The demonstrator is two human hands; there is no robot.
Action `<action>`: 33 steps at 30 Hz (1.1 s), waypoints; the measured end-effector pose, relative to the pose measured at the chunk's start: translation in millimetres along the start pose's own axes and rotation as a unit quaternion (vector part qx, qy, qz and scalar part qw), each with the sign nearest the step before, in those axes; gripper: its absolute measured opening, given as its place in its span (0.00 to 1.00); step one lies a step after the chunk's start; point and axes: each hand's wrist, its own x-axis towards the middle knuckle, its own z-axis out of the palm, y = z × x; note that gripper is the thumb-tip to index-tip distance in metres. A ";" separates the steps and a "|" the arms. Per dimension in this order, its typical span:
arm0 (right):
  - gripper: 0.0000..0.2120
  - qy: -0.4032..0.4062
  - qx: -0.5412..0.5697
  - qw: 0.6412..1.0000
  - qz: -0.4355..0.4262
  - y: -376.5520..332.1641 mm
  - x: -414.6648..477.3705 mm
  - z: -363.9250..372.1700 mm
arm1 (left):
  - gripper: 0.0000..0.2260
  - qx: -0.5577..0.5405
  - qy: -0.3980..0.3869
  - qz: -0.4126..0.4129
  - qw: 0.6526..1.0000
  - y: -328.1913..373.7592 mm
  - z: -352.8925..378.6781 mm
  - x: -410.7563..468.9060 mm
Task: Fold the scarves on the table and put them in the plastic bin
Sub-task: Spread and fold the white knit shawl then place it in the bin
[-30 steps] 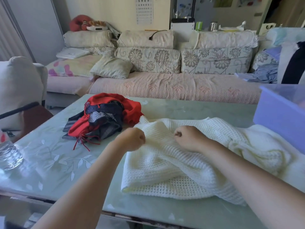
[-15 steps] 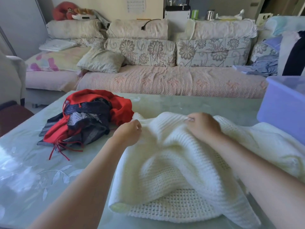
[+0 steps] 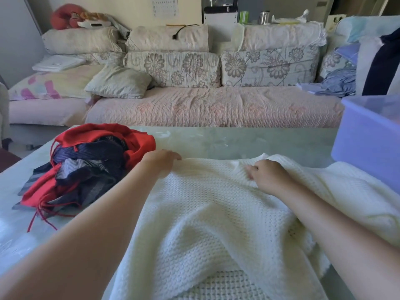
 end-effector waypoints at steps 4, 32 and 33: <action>0.19 0.048 -0.084 0.995 -0.010 9.5 9.3 6.9 | 0.15 0.061 0.052 0.012 0.997 -3.7 -6.7 12.7; 0.31 -0.014 -0.208 0.975 -0.071 18.9 7.2 -4.8 | 0.25 -0.143 0.101 0.002 0.985 28.3 36.0 -43.8; 0.31 -0.009 -0.206 0.976 -0.078 14.1 0.5 -10.0 | 0.24 -0.144 0.124 0.016 0.982 32.4 32.9 -54.0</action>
